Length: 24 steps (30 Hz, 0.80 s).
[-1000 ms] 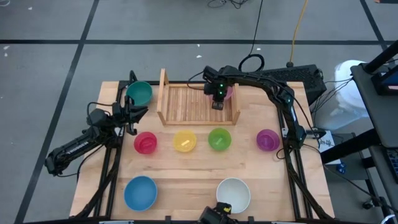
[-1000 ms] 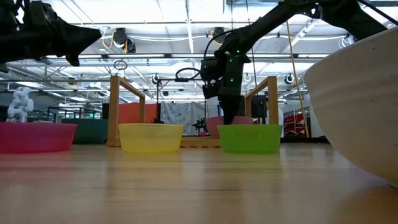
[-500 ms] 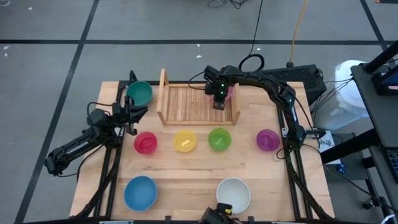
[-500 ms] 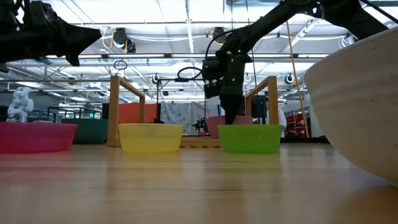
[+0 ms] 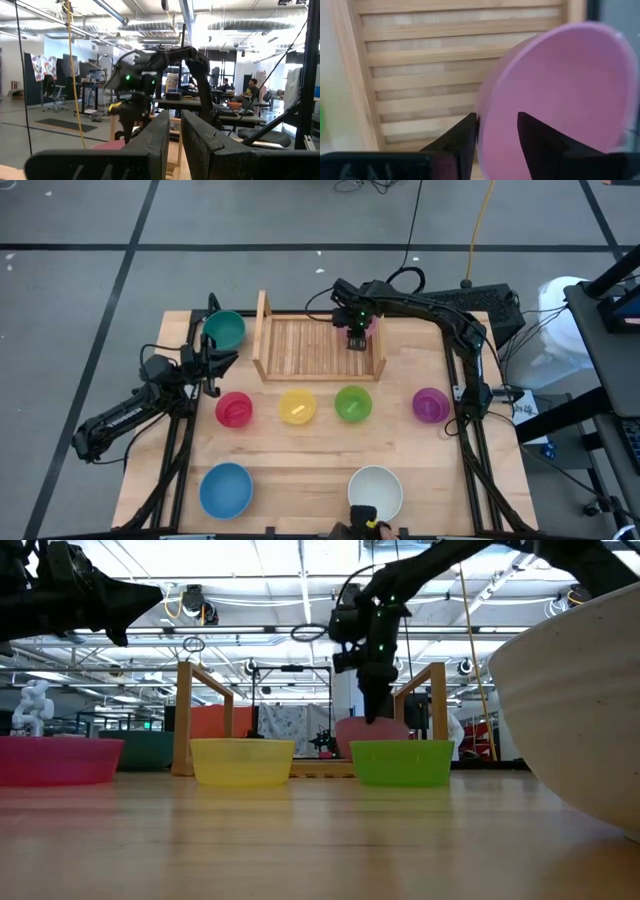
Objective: Place and stack bowls onto a shelf
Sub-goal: Put the pink bowl on the shelf, then stack the dark green bowl into the pink bowl on the shelf
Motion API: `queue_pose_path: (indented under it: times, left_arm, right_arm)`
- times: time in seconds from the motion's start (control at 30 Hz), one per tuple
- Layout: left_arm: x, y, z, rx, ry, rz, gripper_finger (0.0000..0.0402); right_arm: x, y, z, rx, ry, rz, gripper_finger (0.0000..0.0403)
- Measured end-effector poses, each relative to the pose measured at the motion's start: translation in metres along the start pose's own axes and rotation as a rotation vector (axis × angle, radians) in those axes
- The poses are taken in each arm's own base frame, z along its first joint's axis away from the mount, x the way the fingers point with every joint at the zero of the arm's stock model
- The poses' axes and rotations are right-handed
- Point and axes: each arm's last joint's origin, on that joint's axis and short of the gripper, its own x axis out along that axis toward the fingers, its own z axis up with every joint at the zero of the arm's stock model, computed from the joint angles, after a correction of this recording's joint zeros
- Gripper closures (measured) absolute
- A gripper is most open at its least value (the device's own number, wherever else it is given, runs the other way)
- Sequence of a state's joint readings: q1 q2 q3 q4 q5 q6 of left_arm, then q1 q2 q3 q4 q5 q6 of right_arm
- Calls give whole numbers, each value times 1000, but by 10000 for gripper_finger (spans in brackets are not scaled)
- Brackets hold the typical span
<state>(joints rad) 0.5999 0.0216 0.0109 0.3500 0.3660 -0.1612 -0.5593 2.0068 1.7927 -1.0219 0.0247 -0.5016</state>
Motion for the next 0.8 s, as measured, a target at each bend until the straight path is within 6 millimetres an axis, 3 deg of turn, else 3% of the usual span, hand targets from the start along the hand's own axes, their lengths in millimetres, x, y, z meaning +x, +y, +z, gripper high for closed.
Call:
queue_pose_path:
  times: [0.33,0.8]
  left_arm:
    - [0,0,0,6,0,0,348]
    - [0,0,2,-46,-22,-4,348]
  right_arm:
    - [-87,13,-4,-56,-213,-194,264]
    - [-160,27,-32,-51,-365,-279,264]
